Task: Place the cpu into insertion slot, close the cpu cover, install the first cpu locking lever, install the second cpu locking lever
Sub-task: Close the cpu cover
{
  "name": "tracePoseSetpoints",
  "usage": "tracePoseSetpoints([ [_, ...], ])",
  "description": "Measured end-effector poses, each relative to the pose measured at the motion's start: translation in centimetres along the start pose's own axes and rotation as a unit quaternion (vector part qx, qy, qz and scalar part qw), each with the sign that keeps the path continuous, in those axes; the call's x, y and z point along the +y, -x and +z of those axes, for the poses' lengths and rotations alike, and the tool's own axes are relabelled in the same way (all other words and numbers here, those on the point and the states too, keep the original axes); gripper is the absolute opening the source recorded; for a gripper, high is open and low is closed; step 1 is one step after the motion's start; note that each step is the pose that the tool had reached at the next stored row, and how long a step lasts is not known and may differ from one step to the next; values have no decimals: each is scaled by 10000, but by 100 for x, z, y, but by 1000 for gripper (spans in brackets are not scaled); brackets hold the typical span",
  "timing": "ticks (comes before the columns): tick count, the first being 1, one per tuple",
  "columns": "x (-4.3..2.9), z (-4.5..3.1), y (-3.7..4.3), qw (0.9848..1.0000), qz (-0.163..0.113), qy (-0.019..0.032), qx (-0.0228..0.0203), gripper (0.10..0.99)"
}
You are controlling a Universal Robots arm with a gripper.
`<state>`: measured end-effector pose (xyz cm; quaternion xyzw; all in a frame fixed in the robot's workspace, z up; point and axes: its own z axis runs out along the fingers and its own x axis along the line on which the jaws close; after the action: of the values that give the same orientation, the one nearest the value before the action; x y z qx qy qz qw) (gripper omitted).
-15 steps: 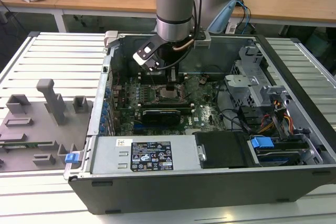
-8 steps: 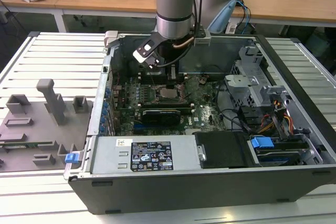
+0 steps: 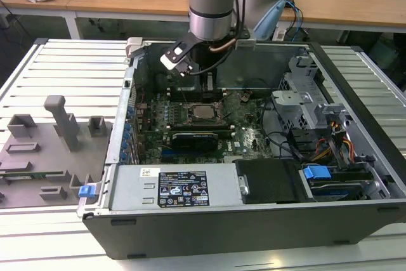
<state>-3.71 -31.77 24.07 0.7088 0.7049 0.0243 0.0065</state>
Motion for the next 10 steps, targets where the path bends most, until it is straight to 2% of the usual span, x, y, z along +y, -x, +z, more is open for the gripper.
tracePoseSetpoints([
  [9,2,-91,-2,10000,0,-3,0,106],
  [10,2,-121,-3,10000,0,-3,0,106],
])
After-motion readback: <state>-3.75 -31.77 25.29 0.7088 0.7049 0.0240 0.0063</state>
